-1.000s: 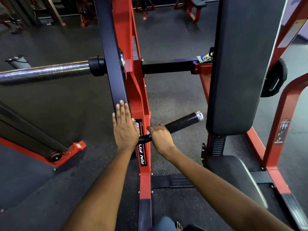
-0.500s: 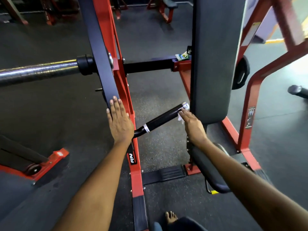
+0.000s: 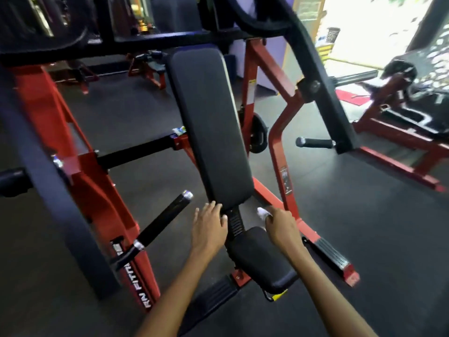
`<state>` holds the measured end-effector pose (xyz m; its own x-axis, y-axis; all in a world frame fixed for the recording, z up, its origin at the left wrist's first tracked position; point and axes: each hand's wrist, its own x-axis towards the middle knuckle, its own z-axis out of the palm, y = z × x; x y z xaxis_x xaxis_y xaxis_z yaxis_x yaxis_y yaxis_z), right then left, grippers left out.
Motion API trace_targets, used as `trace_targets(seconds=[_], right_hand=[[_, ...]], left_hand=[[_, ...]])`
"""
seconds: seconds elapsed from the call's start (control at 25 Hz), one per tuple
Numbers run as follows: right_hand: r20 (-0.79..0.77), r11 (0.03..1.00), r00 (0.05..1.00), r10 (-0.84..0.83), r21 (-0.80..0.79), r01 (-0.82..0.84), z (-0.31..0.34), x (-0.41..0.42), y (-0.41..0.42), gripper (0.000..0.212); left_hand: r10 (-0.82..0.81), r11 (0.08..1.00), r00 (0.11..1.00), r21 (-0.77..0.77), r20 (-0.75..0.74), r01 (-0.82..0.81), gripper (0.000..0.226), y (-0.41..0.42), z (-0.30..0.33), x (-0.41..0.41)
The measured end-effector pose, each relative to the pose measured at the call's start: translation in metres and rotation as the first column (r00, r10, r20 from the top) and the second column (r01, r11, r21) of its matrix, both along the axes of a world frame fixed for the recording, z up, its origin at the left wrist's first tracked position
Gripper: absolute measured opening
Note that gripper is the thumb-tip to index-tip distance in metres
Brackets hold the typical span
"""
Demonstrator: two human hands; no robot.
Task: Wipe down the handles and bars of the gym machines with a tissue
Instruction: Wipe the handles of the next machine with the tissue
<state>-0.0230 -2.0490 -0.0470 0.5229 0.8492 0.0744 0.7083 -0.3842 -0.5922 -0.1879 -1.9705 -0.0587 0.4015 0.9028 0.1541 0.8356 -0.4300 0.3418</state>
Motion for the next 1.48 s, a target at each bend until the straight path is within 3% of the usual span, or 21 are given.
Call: trace_targets(seconds=[0.16, 0.36, 0.68, 0.84, 0.96, 1.12, 1.2, 1.28, 1.4, 1.48], right_hand=[[0.014, 0.990, 0.992, -0.129, 0.063, 0.128, -0.012, 0.057, -0.021, 0.021], [-0.121, 0.979, 0.979, -0.162, 0.107, 0.175, -0.017, 0.144, 0.002, 0.043], [-0.401, 0.960, 0.892, -0.211, 0.089, 0.266, -0.022, 0.258, 0.075, 0.024], [-0.642, 0.912, 0.717, -0.273, 0.065, 0.405, -0.028, 0.298, 0.110, 0.026], [-0.862, 0.839, 0.454, -0.224, 0.066, 0.539, -0.025, 0.320, 0.134, 0.032], [-0.946, 0.742, 0.261, -0.192, 0.035, 0.670, -0.019, 0.364, 0.162, 0.028], [-0.943, 0.714, 0.277, -0.185, 0.064, 0.697, -0.019, 0.388, 0.177, 0.021], [-0.894, 0.702, 0.382, -0.236, 0.115, 0.702, -0.019, 0.411, 0.194, 0.012], [-0.777, 0.690, 0.524, -0.347, 0.167, 0.704, -0.024, 0.442, 0.220, 0.011], [-0.583, 0.712, 0.665, -0.466, 0.198, 0.673, -0.030, 0.458, 0.238, 0.013]], left_hand=[[-0.101, 0.995, 0.993, 0.004, -0.059, 0.102, 0.050, -0.001, -0.010, 0.061], [-0.192, 0.981, 0.981, -0.041, -0.030, 0.191, 0.050, 0.024, -0.020, 0.150], [-0.195, 0.969, 0.980, -0.150, 0.036, 0.198, 0.049, 0.086, -0.021, 0.255], [-0.242, 0.956, 0.970, -0.168, 0.028, 0.243, 0.047, 0.133, -0.028, 0.291], [-0.319, 0.934, 0.946, -0.153, 0.050, 0.323, 0.045, 0.180, -0.025, 0.324], [-0.460, 0.880, 0.864, -0.025, 0.204, 0.475, 0.038, 0.237, 0.004, 0.388], [-0.534, 0.843, 0.807, 0.077, 0.253, 0.533, 0.036, 0.262, 0.020, 0.431], [-0.619, 0.785, 0.754, 0.164, 0.220, 0.597, 0.039, 0.287, 0.030, 0.484], [-0.717, 0.688, 0.693, 0.230, 0.071, 0.688, 0.045, 0.314, 0.036, 0.562], [-0.756, 0.618, 0.652, 0.265, -0.058, 0.740, 0.050, 0.328, 0.039, 0.603]])
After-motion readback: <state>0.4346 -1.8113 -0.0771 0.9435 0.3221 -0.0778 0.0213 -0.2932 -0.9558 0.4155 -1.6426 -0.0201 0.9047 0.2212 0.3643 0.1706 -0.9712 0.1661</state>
